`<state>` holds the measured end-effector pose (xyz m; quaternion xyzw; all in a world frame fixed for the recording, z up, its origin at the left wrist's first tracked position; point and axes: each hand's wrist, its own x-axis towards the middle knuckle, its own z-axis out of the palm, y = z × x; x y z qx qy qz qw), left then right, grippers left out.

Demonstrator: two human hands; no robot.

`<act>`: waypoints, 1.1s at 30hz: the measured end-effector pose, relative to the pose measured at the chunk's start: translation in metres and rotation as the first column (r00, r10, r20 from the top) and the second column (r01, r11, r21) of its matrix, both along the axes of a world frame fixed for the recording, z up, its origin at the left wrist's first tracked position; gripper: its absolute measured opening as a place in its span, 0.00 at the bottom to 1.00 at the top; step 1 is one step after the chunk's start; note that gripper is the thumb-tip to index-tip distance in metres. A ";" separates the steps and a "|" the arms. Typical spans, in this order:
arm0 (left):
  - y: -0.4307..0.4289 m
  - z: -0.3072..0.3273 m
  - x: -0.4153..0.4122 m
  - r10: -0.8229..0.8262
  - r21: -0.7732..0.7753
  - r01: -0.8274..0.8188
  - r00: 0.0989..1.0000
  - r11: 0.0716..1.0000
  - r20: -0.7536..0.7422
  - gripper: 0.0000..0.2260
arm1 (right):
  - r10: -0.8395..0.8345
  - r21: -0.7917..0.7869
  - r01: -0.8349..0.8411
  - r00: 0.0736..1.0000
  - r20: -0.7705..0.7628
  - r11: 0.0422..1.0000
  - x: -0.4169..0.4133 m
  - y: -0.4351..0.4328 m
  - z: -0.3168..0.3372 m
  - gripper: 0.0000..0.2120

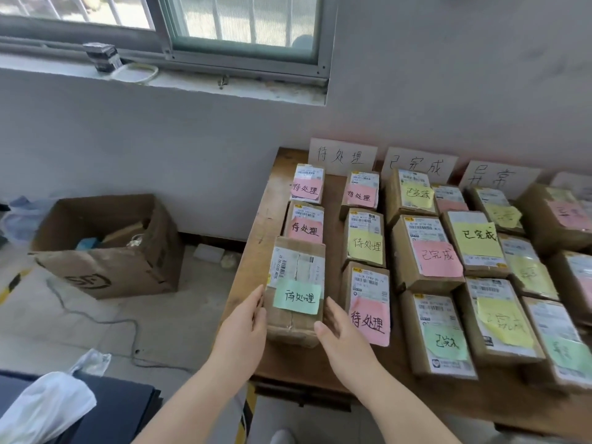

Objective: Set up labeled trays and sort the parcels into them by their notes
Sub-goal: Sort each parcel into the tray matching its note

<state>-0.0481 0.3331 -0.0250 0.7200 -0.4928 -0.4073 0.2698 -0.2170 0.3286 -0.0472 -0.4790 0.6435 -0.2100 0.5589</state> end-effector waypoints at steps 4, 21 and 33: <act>-0.008 0.007 0.002 -0.118 -0.050 0.124 0.986 0.991 0.121 0.22 | 0.007 -0.040 -0.008 0.999 -0.039 0.999 -0.002 0.000 0.004 0.29; -0.038 0.032 -0.094 -0.405 -0.020 0.517 0.693 0.856 0.597 0.25 | -0.066 -0.340 -0.062 0.933 -0.354 0.938 -0.098 0.005 0.057 0.28; -0.001 0.050 -0.229 -0.424 -0.124 0.669 0.591 0.732 0.686 0.24 | 0.011 -0.367 -0.263 0.825 -0.565 0.892 -0.223 0.035 0.085 0.30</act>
